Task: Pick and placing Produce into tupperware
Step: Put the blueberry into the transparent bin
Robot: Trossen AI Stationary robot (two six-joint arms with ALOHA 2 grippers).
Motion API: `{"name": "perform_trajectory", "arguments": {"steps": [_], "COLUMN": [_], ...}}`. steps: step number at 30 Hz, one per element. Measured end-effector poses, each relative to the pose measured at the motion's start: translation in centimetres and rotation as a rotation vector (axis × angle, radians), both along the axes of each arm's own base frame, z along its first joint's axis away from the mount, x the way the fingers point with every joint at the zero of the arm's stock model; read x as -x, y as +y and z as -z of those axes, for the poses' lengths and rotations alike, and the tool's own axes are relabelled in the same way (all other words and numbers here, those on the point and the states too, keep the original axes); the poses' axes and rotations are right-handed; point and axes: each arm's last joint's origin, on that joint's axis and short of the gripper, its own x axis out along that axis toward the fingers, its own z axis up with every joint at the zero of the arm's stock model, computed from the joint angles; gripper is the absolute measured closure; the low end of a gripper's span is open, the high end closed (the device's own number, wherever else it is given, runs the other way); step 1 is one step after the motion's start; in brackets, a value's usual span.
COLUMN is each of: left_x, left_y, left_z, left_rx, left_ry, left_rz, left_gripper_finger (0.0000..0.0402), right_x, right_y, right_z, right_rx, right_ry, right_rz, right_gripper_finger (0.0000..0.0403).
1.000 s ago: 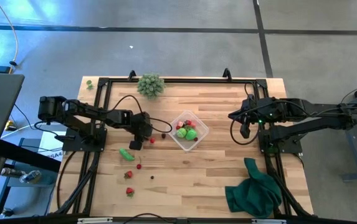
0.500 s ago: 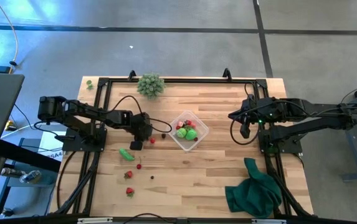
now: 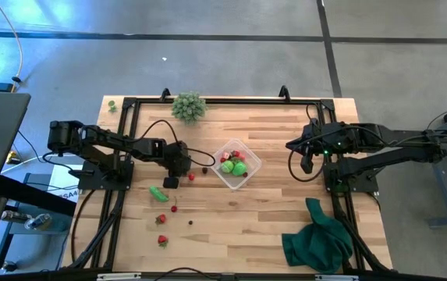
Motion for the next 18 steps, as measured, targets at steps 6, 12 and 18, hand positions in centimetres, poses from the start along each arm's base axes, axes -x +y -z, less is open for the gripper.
{"name": "perform_trajectory", "arguments": {"steps": [6, 12, 18], "left_x": [-0.1, -1.1, -2.0], "left_y": [0.0, 0.3, 0.6], "left_z": [-0.2, -1.2, -2.6], "left_rx": [0.005, -0.013, -0.031], "left_ry": [-0.006, -0.023, -0.020], "left_rz": [0.000, 0.005, 0.018], "left_gripper_finger": [0.0341, 0.0341, 0.0341], "right_x": [0.0, 0.0, 0.0], "right_y": [0.0, 0.0, 0.0], "right_z": [0.0, 0.0, 0.0], "right_rx": [0.000, 0.000, 0.000], "right_ry": [0.000, 0.000, 0.000], "right_rz": [0.000, 0.000, 0.000], "right_gripper_finger": [0.0378, 0.0378, 0.0378]}}
